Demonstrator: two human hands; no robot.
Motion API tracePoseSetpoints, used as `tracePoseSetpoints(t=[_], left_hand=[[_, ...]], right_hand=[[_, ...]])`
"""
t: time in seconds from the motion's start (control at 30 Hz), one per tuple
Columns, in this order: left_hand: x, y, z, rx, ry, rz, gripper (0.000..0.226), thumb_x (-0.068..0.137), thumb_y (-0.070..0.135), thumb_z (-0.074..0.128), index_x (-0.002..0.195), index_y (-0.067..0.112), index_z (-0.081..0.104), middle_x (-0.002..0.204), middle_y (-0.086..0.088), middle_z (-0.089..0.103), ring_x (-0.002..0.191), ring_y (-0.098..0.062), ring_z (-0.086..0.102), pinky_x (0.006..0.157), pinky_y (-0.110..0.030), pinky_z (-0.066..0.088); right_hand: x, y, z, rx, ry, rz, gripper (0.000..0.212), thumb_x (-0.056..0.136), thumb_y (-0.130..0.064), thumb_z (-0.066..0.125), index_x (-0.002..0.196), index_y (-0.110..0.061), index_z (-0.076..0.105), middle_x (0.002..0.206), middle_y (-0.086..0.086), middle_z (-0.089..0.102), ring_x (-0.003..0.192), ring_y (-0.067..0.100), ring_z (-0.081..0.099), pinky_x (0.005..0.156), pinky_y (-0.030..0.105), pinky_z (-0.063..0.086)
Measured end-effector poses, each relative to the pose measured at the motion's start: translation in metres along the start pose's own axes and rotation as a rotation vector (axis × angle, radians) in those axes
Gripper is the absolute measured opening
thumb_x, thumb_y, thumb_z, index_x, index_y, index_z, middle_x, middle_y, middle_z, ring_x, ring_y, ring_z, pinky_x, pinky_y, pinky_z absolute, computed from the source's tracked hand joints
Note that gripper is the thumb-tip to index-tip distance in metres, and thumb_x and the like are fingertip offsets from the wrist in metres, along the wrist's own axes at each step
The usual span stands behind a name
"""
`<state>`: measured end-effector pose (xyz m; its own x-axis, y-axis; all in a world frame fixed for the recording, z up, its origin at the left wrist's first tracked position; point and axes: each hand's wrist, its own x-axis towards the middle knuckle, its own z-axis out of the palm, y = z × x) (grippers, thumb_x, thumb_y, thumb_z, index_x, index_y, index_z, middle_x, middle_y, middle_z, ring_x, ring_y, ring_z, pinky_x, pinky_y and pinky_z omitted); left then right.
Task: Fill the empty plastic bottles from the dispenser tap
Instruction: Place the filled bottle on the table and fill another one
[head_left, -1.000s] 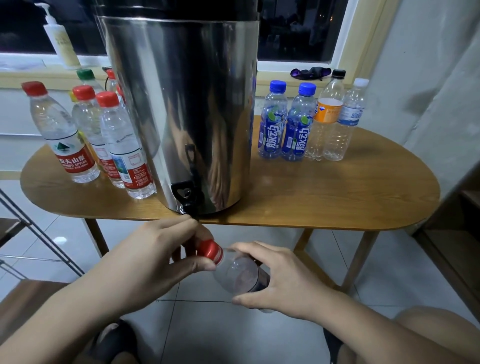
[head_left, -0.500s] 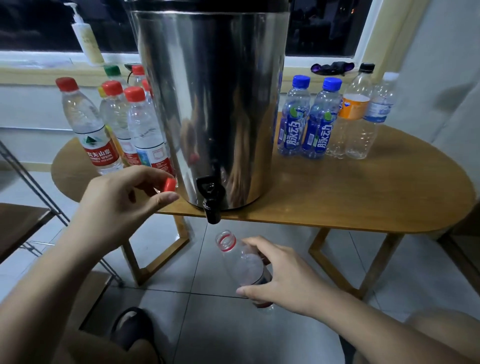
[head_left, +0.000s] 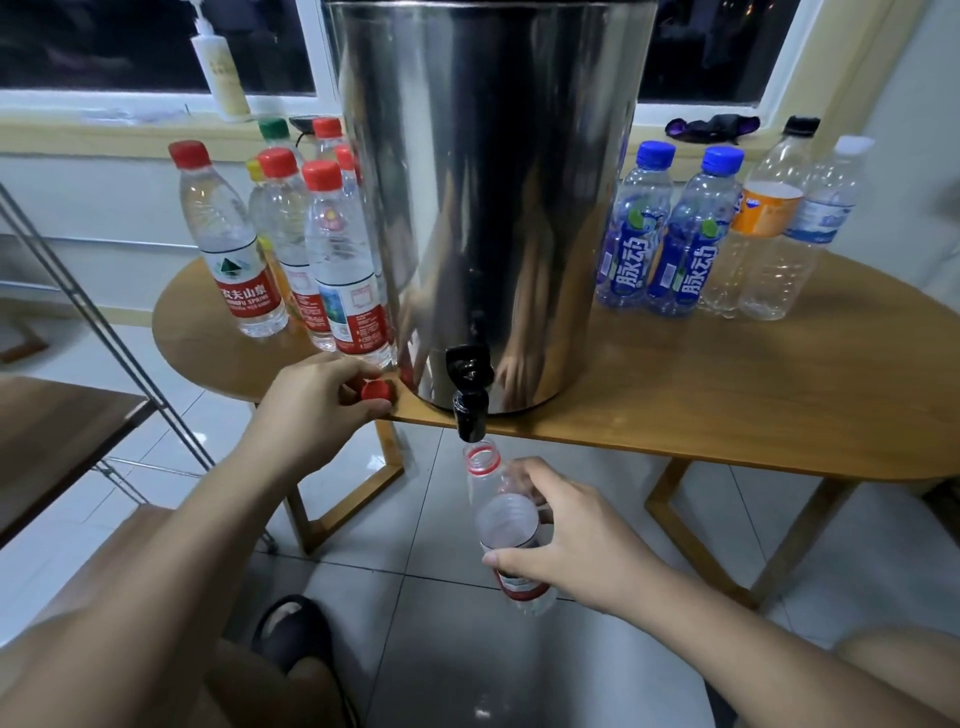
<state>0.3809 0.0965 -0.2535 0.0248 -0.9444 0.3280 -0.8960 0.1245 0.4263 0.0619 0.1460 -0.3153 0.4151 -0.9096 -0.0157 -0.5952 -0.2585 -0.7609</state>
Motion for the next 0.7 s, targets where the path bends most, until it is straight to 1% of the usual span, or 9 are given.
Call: tracePoseSetpoints(t=[0.17, 0.27, 0.33, 0.4, 0.43, 0.5, 0.57, 0.63, 0.7], left_hand=[[-0.005, 0.008, -0.009, -0.043, 0.027, 0.017, 0.051, 0.084, 0.052, 0.088, 0.127, 0.027, 0.077, 0.106, 0.012, 0.068, 0.089, -0.004, 0.063, 0.071, -0.014, 0.042], [-0.011, 0.019, -0.023, -0.035, 0.096, 0.071, 0.045, 0.085, 0.054, 0.086, 0.121, 0.029, 0.078, 0.106, 0.014, 0.068, 0.094, -0.009, 0.064, 0.076, -0.02, 0.045], [-0.017, 0.032, -0.034, -0.097, 0.138, 0.1, 0.038, 0.088, 0.055, 0.082, 0.118, 0.031, 0.078, 0.106, 0.015, 0.07, 0.096, -0.007, 0.066, 0.078, -0.017, 0.046], [-0.023, 0.048, -0.043, -0.223, 0.168, 0.127, 0.029, 0.093, 0.048, 0.08, 0.117, 0.03, 0.079, 0.104, 0.012, 0.073, 0.095, -0.008, 0.07, 0.077, -0.015, 0.049], [-0.027, 0.056, -0.046, -0.288, 0.176, 0.141, 0.026, 0.096, 0.045, 0.079, 0.117, 0.029, 0.079, 0.104, 0.01, 0.075, 0.094, -0.009, 0.072, 0.077, -0.016, 0.052], [-0.033, 0.07, -0.049, -0.375, 0.172, 0.18, 0.025, 0.1, 0.041, 0.075, 0.121, 0.028, 0.078, 0.106, 0.009, 0.076, 0.098, -0.012, 0.073, 0.079, -0.028, 0.057], [-0.038, 0.079, -0.047, -0.401, 0.148, 0.238, 0.025, 0.103, 0.038, 0.072, 0.125, 0.027, 0.076, 0.107, 0.011, 0.075, 0.104, -0.017, 0.071, 0.079, -0.037, 0.058], [-0.04, 0.085, -0.045, -0.407, 0.135, 0.292, 0.026, 0.101, 0.035, 0.075, 0.126, 0.026, 0.075, 0.105, 0.012, 0.073, 0.102, -0.018, 0.07, 0.078, -0.032, 0.055], [-0.038, 0.088, -0.041, -0.38, 0.14, 0.34, 0.028, 0.099, 0.032, 0.079, 0.126, 0.025, 0.076, 0.103, 0.012, 0.071, 0.099, -0.019, 0.069, 0.078, -0.025, 0.05]], right_hand=[[0.007, 0.001, 0.002, 0.019, 0.0, 0.026, 0.073, 0.071, -0.062, 0.092, 0.128, -0.049, 0.05, 0.129, -0.023, 0.068, 0.117, -0.002, 0.067, 0.102, 0.035, 0.06], [0.01, 0.002, 0.004, 0.031, 0.009, 0.036, 0.071, 0.07, -0.061, 0.093, 0.127, -0.049, 0.051, 0.129, -0.022, 0.068, 0.116, -0.001, 0.068, 0.101, 0.036, 0.06], [0.011, 0.002, 0.005, 0.035, 0.015, 0.039, 0.072, 0.071, -0.058, 0.094, 0.127, -0.048, 0.051, 0.129, -0.022, 0.069, 0.115, -0.001, 0.068, 0.101, 0.035, 0.06], [0.011, 0.002, 0.006, 0.027, 0.003, 0.04, 0.073, 0.073, -0.056, 0.095, 0.13, -0.048, 0.05, 0.133, -0.025, 0.067, 0.117, -0.002, 0.067, 0.101, 0.031, 0.059], [0.011, 0.001, 0.006, 0.02, 0.0, 0.04, 0.074, 0.073, -0.056, 0.095, 0.132, -0.048, 0.05, 0.134, -0.026, 0.066, 0.117, -0.002, 0.066, 0.1, 0.028, 0.059], [0.01, 0.0, 0.006, 0.019, 0.001, 0.039, 0.077, 0.073, -0.054, 0.096, 0.135, -0.048, 0.049, 0.133, -0.028, 0.065, 0.115, -0.004, 0.065, 0.095, 0.02, 0.056], [0.011, 0.0, 0.006, 0.026, -0.001, 0.045, 0.077, 0.072, -0.053, 0.096, 0.134, -0.048, 0.05, 0.13, -0.028, 0.065, 0.115, -0.003, 0.065, 0.094, 0.021, 0.056], [0.012, 0.002, 0.007, 0.038, 0.002, 0.053, 0.075, 0.071, -0.052, 0.097, 0.131, -0.047, 0.052, 0.129, -0.026, 0.066, 0.114, 0.001, 0.067, 0.096, 0.028, 0.059], [0.014, 0.003, 0.008, 0.037, 0.006, 0.054, 0.073, 0.071, -0.052, 0.097, 0.129, -0.047, 0.052, 0.128, -0.025, 0.066, 0.113, 0.002, 0.068, 0.097, 0.031, 0.06]])
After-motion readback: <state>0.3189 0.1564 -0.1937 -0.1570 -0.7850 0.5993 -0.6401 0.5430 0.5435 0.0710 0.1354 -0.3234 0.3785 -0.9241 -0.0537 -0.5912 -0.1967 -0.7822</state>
